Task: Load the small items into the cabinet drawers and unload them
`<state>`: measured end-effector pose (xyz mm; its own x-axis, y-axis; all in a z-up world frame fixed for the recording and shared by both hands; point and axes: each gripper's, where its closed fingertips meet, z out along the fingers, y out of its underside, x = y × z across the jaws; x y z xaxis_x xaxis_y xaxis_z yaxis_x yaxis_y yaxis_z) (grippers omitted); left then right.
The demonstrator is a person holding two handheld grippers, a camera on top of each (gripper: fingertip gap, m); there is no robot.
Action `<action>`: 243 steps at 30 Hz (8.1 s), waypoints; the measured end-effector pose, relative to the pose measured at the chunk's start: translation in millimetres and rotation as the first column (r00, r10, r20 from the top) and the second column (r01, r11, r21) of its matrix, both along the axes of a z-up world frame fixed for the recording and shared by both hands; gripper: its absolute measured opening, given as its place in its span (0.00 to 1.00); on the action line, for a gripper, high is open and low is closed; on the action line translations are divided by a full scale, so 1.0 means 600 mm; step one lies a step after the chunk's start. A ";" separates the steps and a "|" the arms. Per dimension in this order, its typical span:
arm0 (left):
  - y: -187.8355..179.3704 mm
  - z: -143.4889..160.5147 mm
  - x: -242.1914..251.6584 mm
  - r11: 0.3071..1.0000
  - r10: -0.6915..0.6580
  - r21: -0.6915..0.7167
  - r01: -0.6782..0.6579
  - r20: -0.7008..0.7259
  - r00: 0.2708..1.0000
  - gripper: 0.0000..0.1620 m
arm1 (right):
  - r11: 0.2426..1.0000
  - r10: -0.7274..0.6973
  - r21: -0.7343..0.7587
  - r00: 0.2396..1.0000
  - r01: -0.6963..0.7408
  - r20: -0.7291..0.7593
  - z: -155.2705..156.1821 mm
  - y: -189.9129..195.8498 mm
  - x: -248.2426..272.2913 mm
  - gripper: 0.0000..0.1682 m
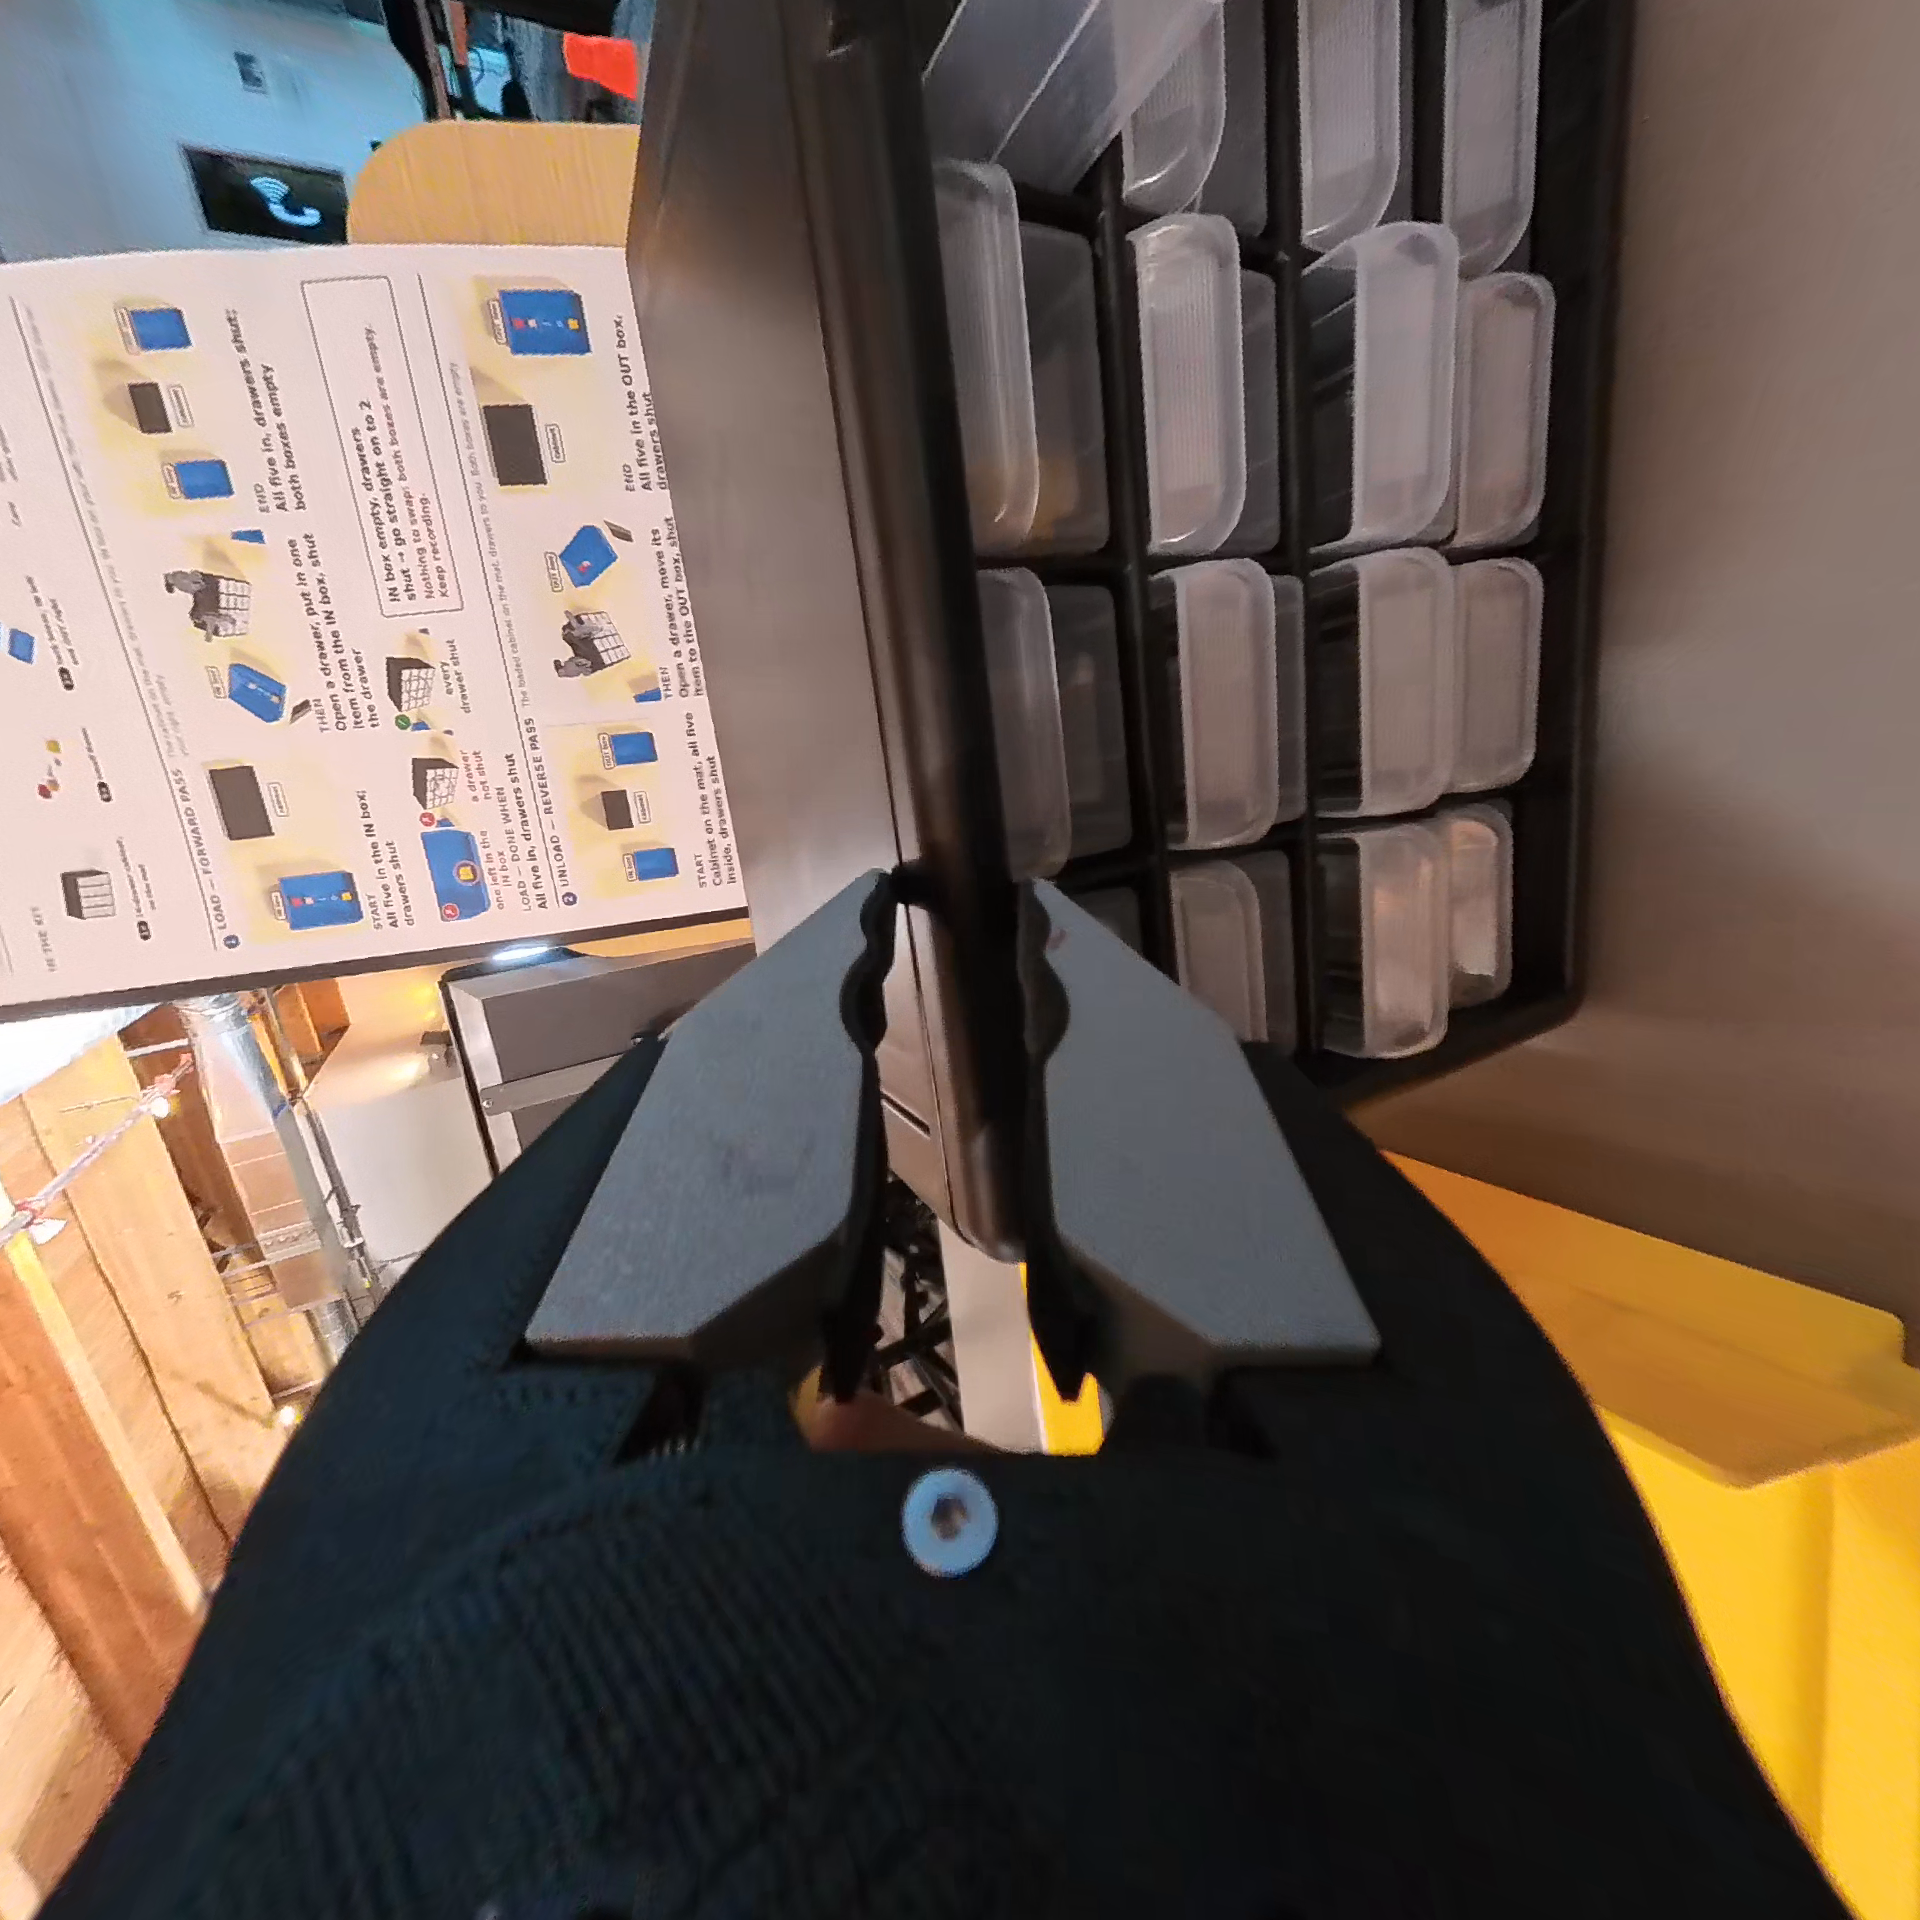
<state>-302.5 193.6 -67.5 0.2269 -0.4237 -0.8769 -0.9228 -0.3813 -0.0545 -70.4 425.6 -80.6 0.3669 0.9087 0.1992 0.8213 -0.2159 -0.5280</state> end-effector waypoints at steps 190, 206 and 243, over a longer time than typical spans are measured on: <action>0.002 -0.056 0.168 0.967 -0.222 0.210 0.147 0.399 0.890 0.16 | 0.851 0.438 -0.133 0.827 -0.508 -0.353 0.040 -0.362 -0.230 0.11; -0.004 -0.055 0.169 0.956 -0.243 0.249 0.152 0.391 0.888 0.15 | 0.875 0.458 -0.183 0.889 -0.449 0.008 -0.032 -0.353 -0.257 0.12; -0.009 -0.052 0.171 0.929 -0.272 0.331 0.164 0.311 0.911 0.11 | 0.866 0.408 -0.299 0.912 -0.401 -0.040 -0.007 -0.345 -0.260 0.00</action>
<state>-199.6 188.2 -98.5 0.4697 -0.2356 -0.8508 -0.8822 -0.0901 -0.4621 -226.5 218.7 -84.6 -0.0470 0.9942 -0.0966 0.8817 -0.0042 -0.4718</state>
